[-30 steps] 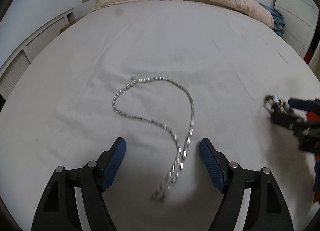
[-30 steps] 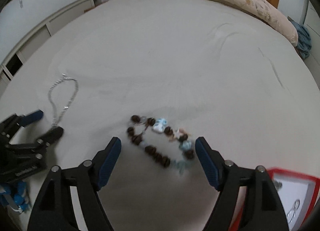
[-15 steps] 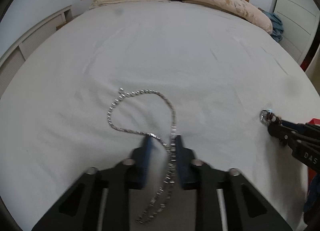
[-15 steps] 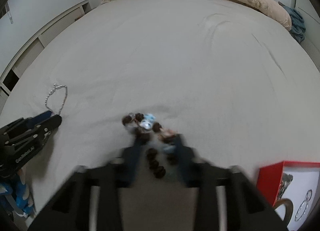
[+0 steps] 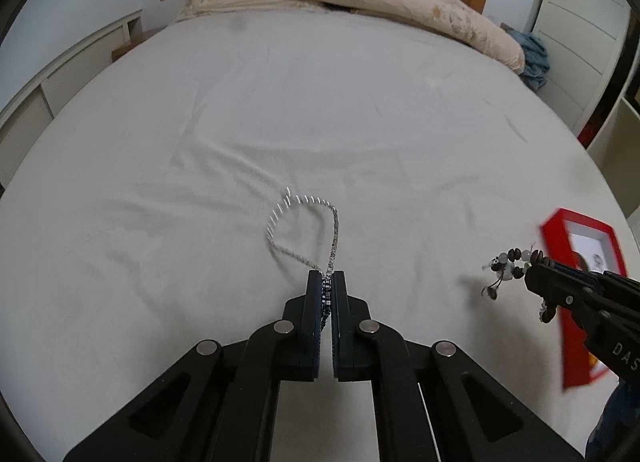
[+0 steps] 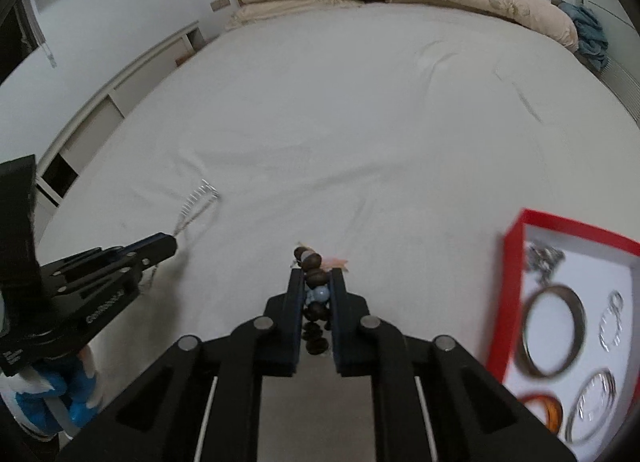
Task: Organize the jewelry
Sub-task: 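Grasp the silver chain necklace with the left tool while the right tool grasps the beaded bracelet, then carry the necklace and beaded bracelet over the red box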
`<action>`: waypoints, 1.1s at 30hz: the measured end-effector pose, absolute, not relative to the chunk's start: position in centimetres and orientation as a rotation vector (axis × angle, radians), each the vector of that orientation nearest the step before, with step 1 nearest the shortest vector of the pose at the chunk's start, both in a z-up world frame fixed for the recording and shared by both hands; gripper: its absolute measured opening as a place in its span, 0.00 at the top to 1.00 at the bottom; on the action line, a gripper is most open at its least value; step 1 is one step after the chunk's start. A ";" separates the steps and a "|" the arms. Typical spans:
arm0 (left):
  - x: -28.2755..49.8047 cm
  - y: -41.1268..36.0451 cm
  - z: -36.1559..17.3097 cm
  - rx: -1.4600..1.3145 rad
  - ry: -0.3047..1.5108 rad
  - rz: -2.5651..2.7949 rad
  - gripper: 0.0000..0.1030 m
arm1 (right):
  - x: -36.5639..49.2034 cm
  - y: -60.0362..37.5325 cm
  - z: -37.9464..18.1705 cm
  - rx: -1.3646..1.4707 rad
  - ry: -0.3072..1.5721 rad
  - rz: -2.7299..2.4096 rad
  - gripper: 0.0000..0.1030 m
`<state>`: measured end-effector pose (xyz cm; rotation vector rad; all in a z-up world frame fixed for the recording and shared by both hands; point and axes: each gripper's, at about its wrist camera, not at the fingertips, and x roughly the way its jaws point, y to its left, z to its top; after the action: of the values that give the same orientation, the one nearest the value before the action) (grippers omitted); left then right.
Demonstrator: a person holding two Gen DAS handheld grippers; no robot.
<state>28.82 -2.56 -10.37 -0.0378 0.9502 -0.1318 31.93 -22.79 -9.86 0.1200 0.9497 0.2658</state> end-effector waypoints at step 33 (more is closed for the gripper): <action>13.9 -19.7 8.1 0.064 0.645 -0.348 0.96 | 10.2 -39.1 7.6 0.190 0.617 0.053 0.89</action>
<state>13.86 -19.74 8.06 0.0643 0.6450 -0.3484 10.22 -39.11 7.63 0.1898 0.6175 0.0528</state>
